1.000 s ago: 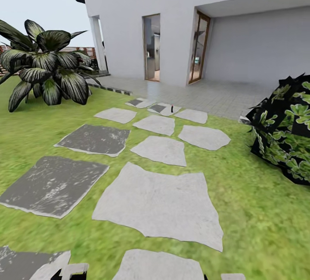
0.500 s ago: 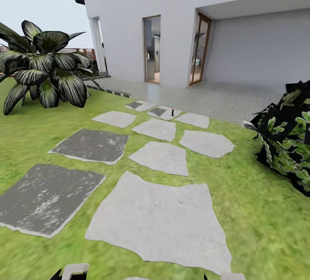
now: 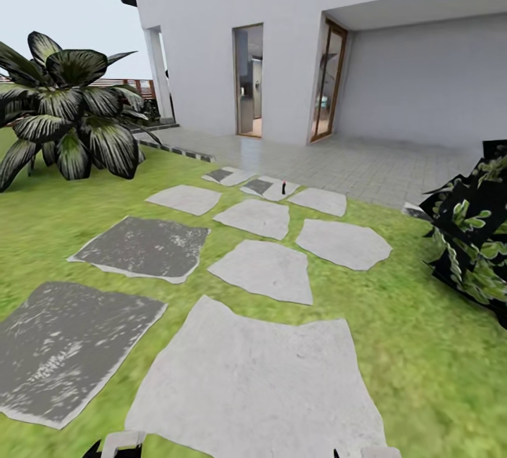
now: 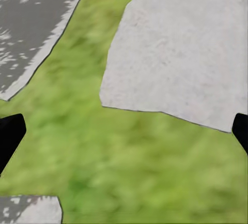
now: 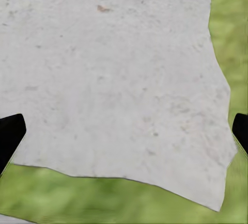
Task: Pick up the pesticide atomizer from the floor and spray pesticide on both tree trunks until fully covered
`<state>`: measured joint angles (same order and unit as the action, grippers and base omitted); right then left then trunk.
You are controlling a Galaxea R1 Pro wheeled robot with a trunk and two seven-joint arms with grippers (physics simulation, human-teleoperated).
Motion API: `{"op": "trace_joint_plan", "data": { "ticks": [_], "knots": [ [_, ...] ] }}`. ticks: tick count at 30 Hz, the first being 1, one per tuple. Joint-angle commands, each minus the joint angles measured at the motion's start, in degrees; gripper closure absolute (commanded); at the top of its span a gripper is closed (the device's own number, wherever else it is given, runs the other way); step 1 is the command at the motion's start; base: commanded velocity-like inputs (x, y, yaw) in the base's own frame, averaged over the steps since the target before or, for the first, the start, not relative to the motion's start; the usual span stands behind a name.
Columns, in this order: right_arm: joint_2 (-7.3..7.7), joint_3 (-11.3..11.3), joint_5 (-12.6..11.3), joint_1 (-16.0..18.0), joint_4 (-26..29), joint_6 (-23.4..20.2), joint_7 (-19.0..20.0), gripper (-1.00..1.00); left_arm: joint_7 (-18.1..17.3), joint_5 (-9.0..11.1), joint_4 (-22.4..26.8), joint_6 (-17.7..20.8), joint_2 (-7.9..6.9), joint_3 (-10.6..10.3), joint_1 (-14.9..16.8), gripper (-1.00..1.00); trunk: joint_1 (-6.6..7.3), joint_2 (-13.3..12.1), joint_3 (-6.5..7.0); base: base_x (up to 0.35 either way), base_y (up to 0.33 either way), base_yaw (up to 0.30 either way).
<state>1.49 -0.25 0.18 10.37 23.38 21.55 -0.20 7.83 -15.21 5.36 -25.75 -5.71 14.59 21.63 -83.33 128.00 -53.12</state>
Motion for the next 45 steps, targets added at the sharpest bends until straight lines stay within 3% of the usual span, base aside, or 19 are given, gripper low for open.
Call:
{"op": "trace_joint_plan", "data": {
  "ticks": [1, 33, 45],
  "knots": [
    [0.0, 0.0, 0.0, 0.0, 0.0, 0.0, 0.01, -1.0, 0.0, 0.0, 0.0, 0.0, 0.0, 0.0, 0.0, -1.0, 0.0, 0.0, 0.0, 0.338, 0.0, 0.0],
    [0.53, -0.1, -0.09, 0.0, 0.17, 0.07, -0.05, -1.0, 0.01, -0.07, 0.0, -0.04, 0.0, 0.0, -0.01, -1.0, 0.0, 0.0, 0.0, 0.338, 0.0, -0.002],
    [0.53, -0.11, -0.15, 0.0, 0.1, -0.06, 0.11, -1.0, 0.03, -0.08, 0.0, -0.07, 0.0, 0.0, -0.01, -1.0, 0.0, 0.0, 0.0, 0.339, 0.0, -0.234]
  ]
}}
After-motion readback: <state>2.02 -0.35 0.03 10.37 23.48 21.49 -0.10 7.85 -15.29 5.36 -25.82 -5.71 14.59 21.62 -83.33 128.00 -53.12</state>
